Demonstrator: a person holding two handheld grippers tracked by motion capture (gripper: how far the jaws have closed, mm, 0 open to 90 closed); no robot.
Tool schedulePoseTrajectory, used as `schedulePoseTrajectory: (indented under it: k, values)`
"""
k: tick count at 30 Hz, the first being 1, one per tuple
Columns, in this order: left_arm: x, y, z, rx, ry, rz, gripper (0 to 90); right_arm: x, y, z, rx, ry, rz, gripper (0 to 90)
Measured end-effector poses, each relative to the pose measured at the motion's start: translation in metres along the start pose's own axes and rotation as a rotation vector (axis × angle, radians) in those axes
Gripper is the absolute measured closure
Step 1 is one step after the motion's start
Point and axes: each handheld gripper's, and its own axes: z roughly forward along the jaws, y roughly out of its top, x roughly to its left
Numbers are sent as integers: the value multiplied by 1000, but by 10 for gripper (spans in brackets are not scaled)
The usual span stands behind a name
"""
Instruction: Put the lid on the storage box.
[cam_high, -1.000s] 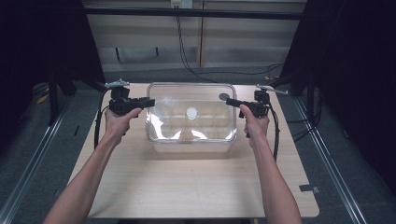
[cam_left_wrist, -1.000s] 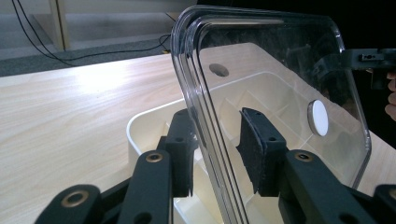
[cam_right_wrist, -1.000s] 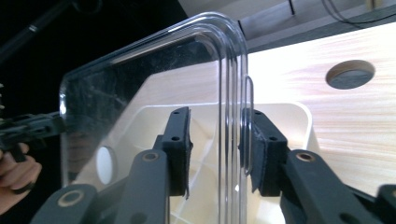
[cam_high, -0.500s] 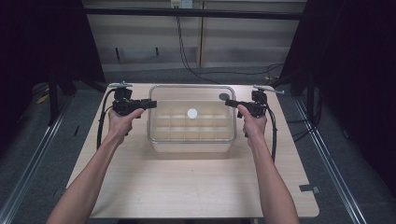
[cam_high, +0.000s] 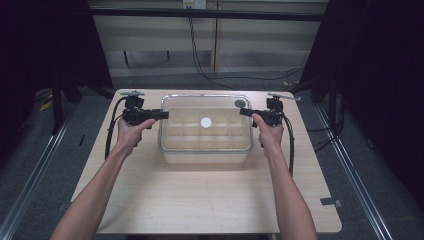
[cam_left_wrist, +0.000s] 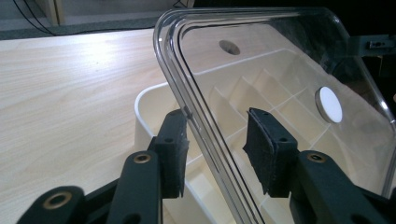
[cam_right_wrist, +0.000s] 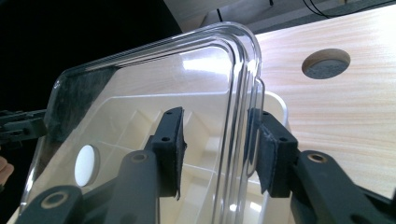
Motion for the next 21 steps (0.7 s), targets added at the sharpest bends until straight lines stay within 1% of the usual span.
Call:
schedulePoseTrajectory:
  k: [3, 6, 7, 8, 10, 16, 18, 19, 21]
  values:
    - [3, -2, 2, 10, -8, -3, 576, -1, -1, 3, 5, -10, 4, 564]
    - [4, -3, 3, 8, -9, -8, 575, -2, -2, 5, 11, -16, 4, 555]
    - [4, -3, 4, 2, -8, -13, 575, -2, -2, 6, 14, -16, 11, 551]
    - [4, -4, 4, 2, -11, -8, 571, -3, -3, 8, 22, -26, 16, 536]
    - [7, -7, 7, 1, -12, -23, 569, -3, -4, 10, 32, -35, 16, 529]
    - [9, -9, 9, 6, -15, -32, 563, -3, -6, 14, 32, -56, 12, 509]
    - [10, -10, 10, 13, -7, -25, 559, -2, -7, 17, 35, -71, 17, 496]
    - [11, -11, 11, 24, 6, -24, 552, -1, -9, 19, 35, -84, 12, 486]
    - [11, -12, 11, 28, 2, -24, 550, -2, -10, 21, 38, -90, 9, 481]
